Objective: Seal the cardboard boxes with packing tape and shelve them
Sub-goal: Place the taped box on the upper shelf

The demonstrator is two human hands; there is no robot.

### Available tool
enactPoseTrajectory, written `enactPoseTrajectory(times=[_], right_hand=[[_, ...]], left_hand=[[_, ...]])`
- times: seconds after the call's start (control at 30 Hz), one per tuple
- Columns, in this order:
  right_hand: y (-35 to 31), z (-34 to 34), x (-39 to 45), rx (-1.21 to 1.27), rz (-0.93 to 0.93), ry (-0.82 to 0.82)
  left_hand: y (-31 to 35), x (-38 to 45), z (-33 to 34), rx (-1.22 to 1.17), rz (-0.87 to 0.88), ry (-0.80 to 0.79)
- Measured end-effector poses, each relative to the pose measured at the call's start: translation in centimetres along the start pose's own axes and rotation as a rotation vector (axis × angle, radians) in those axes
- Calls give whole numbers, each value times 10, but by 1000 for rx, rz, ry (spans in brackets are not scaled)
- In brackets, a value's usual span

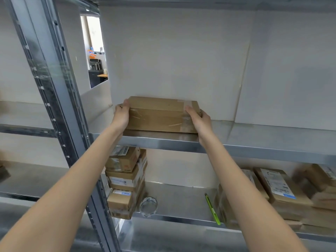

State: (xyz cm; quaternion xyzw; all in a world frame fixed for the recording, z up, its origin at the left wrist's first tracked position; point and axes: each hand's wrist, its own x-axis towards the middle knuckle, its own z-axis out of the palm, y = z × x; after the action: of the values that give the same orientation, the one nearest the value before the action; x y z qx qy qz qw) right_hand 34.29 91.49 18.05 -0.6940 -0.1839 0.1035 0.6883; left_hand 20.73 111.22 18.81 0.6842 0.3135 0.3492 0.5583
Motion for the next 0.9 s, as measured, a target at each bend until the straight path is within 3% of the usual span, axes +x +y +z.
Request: enactPoseTrajectory(times=[0.2,0.33,0.47,0.5,0.57,0.63,0.7,0.9], right_hand=[[5,4,9,2,-19,36],[1,0,-18,77,-116,141],[16,4,-79,15,-674,435],[28,8,-89,-36,-823,420],[59,25,-103,-127,-967,217],[90,51,-112,-252,-890,-103],[119,82,-117,-359,-659,-305],[138,148,-103,-158,167,-311]], left_hand=[[-9,0,10,-15,45,53],[-13,-32,8,-157,293,228],[-44,-88,-1,-246,664,480],[-60,-99,-2,-226,705,497],[-93,-112,-3,-167,656,510],[-123,-116,-3,-139,478,542],[-145,-114,-5,-92,315,564],[-169,-94,-6,116,-46,348]])
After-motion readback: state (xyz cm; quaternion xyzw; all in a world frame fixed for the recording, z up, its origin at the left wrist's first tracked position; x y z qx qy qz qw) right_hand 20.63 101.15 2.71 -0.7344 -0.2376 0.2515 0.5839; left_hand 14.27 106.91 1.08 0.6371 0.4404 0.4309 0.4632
